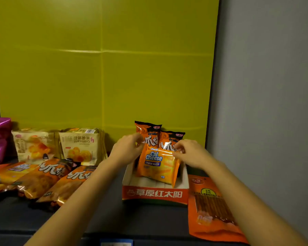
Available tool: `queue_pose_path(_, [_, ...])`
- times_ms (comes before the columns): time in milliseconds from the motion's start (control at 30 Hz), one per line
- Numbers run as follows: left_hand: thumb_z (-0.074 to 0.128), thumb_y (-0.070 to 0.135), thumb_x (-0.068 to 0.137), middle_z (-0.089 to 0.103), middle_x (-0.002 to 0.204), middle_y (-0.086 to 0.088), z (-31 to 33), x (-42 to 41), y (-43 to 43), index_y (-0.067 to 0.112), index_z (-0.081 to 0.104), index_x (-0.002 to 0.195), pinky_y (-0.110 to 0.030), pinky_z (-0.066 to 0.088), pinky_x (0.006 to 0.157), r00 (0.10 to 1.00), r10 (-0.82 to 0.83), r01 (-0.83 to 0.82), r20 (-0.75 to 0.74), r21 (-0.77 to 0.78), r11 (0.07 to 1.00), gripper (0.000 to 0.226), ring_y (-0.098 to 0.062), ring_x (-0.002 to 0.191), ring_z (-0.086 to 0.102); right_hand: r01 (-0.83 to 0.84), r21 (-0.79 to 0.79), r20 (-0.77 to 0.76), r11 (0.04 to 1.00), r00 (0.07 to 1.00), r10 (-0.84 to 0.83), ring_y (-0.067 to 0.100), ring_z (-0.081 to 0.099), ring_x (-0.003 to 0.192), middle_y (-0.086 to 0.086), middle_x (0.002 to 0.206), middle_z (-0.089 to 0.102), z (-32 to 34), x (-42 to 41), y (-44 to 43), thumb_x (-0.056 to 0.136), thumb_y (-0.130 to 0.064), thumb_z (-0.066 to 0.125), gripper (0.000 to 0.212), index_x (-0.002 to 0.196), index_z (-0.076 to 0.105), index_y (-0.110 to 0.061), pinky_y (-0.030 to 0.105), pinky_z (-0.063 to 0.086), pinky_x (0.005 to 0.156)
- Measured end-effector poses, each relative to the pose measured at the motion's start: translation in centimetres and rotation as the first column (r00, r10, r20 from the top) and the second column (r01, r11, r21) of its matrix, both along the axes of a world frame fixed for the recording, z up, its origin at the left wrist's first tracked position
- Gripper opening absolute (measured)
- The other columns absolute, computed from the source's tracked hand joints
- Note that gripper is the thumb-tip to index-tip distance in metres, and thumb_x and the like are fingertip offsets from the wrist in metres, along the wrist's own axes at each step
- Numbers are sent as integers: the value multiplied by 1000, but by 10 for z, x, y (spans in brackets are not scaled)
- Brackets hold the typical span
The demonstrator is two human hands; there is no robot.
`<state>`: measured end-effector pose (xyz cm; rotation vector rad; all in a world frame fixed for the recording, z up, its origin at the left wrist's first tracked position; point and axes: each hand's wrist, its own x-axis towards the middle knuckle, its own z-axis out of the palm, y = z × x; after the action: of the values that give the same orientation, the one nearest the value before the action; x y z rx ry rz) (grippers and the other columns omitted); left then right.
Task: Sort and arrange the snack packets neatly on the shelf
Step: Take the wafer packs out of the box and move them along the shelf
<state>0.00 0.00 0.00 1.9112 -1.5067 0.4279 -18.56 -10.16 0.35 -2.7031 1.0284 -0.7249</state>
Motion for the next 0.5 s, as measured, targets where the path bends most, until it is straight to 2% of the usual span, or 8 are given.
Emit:
queue_pose_path(133, [48,22,92,63,122,-7,0,7,-28,11,55,120,-35,50,87,999,-34,34,2,115,993,31,-22,107,59,73,10,-250,997,966,-68,19,50,115,3,130,48,-8,16,-7,73,-54,66,69,127,47,-15,36,47,93])
queue_pose_path(233, [47,23,93,57,131,-9,-1,16,-51,10,52,126,-37,46,95,998,-57,56,-1,193,980,36,-25,118,54,144,-68,-326,987,932,-159,22,51,116,4,130,50,-14,29,-12,65,-63,67,84,128,43,-13,36,47,90])
queue_pose_path(333, [43,24,95,61,122,-15,-2,21,-67,5,58,116,-37,48,89,994,-113,113,-13,239,964,32,-29,109,57,180,-152,-383,972,896,-225,20,55,102,3,113,58,-15,40,-12,65,-66,65,70,112,49,-16,32,43,81])
queue_pose_path(433, [35,30,98,66,104,-18,-5,26,-79,2,59,92,-33,44,74,985,-158,171,-69,278,945,37,-28,90,59,199,-73,-341,977,916,-212,17,51,85,-1,95,55,-11,42,-10,59,-65,71,59,91,52,-19,29,41,68])
queue_pose_path(500, [30,34,99,66,105,-18,-5,30,-82,3,60,92,-34,46,80,976,-166,199,-141,266,943,45,-28,93,60,206,-74,-273,976,937,-218,17,52,84,-2,94,57,-1,35,-8,56,-62,75,57,91,57,-21,29,41,66])
